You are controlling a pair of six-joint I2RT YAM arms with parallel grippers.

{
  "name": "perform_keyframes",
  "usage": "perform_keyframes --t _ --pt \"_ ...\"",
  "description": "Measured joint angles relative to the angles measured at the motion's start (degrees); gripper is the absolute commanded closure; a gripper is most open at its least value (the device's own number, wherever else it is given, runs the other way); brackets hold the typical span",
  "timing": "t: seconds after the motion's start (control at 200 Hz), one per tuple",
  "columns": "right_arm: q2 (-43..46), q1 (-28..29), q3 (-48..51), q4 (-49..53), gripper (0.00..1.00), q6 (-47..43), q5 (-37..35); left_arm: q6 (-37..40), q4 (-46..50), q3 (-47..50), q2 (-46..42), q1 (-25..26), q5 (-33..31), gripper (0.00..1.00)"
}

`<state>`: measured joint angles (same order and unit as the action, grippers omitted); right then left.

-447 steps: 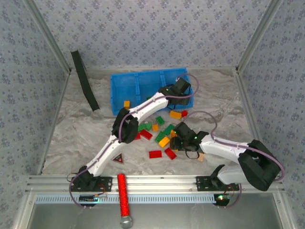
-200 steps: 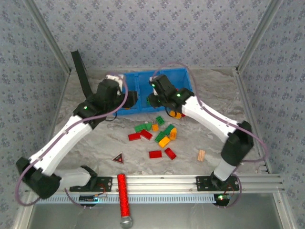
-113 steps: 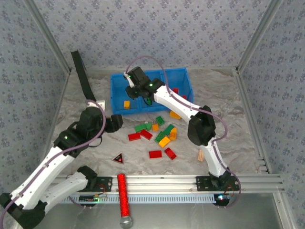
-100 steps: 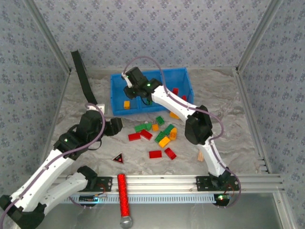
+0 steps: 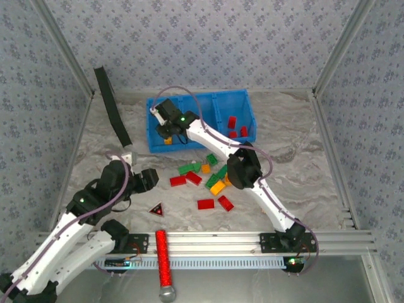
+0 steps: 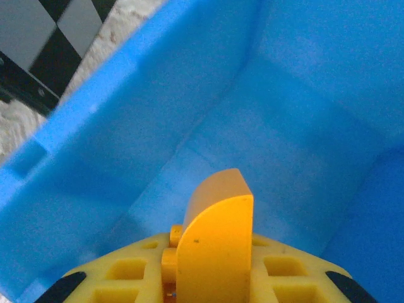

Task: Sort the legos into containers by color
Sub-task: Place the lego in the container.

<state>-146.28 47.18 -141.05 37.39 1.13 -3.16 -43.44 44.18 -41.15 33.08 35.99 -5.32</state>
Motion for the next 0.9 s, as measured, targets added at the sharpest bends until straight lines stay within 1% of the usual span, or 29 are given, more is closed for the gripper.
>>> perform_keyframes --t 0.12,0.245,0.44,0.605,0.745,0.9 --pt "-0.11 0.02 0.02 1.62 0.71 1.22 0.22 -0.17 2.34 0.00 -0.42 0.00 0.00 0.26" --pt "-0.11 0.24 0.68 1.70 0.66 1.88 0.42 -0.17 4.07 0.00 -0.28 0.00 -0.02 0.26" --pt "-0.11 0.79 2.12 1.95 0.59 2.56 1.03 -0.15 4.90 0.00 0.81 0.00 0.02 0.25" --pt "-0.11 0.98 2.10 1.90 0.56 2.71 1.70 0.22 4.94 0.13 1.31 0.00 0.20 0.25" --pt "0.15 0.96 2.10 1.92 0.55 2.67 2.19 2.32 3.23 1.27 5.20 0.00 1.31 0.25" --pt "2.29 0.96 2.12 2.21 0.52 2.45 2.56 6.78 -0.98 1.95 12.74 0.00 3.50 0.25"
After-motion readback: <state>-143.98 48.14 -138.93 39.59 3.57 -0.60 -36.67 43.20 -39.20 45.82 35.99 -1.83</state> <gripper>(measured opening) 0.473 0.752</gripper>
